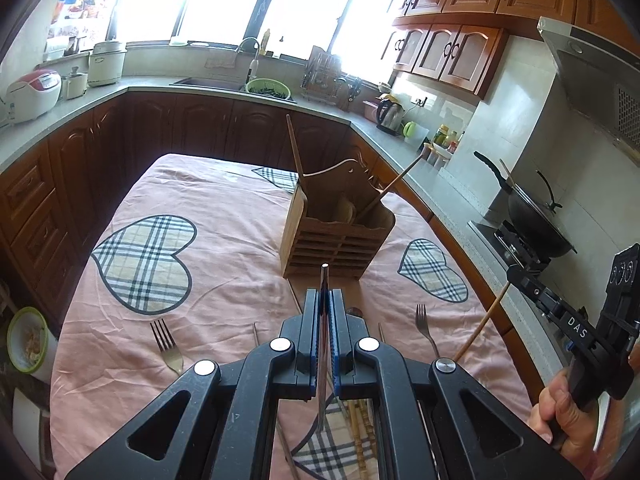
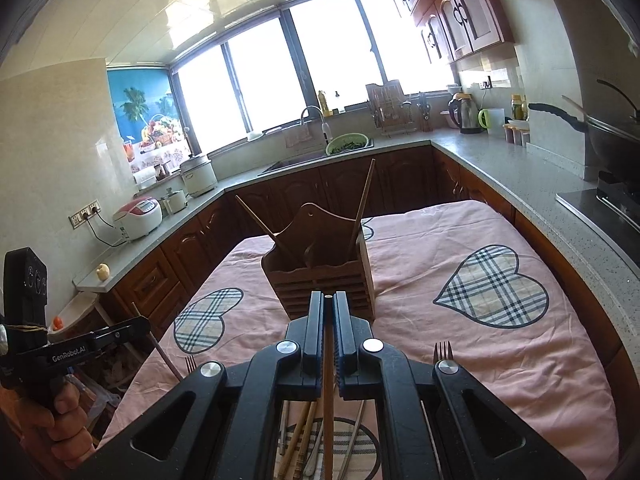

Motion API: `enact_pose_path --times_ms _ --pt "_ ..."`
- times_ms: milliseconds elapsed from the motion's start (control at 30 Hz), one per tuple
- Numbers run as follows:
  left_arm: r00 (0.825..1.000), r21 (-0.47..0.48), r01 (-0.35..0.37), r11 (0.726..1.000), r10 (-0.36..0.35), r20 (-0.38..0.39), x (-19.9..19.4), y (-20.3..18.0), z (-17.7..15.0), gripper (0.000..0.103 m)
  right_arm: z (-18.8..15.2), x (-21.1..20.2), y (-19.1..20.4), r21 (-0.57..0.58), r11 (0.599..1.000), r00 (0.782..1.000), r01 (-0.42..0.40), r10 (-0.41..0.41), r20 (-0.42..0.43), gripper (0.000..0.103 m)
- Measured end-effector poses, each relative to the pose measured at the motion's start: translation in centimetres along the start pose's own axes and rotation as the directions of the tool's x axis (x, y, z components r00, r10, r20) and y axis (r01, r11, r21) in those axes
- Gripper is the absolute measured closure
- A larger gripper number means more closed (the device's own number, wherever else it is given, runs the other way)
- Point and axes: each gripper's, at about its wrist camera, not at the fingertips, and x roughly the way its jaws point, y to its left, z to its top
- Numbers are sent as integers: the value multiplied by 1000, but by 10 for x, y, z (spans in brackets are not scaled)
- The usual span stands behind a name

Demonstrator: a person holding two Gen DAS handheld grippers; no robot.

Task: Organize utensils
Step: 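Raise both held chopsticks upright and lower them into the utensil holder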

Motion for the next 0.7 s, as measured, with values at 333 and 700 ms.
enact_pose_path --times_ms 333,700 --pt "999 7 11 1000 -11 36 -9 3 7 100 9 -6 1 -7 1000 999 -5 5 41 99" --pt "996 24 23 999 -25 90 -8 0 27 100 26 1 7 -22 1000 997 -16 18 74 99"
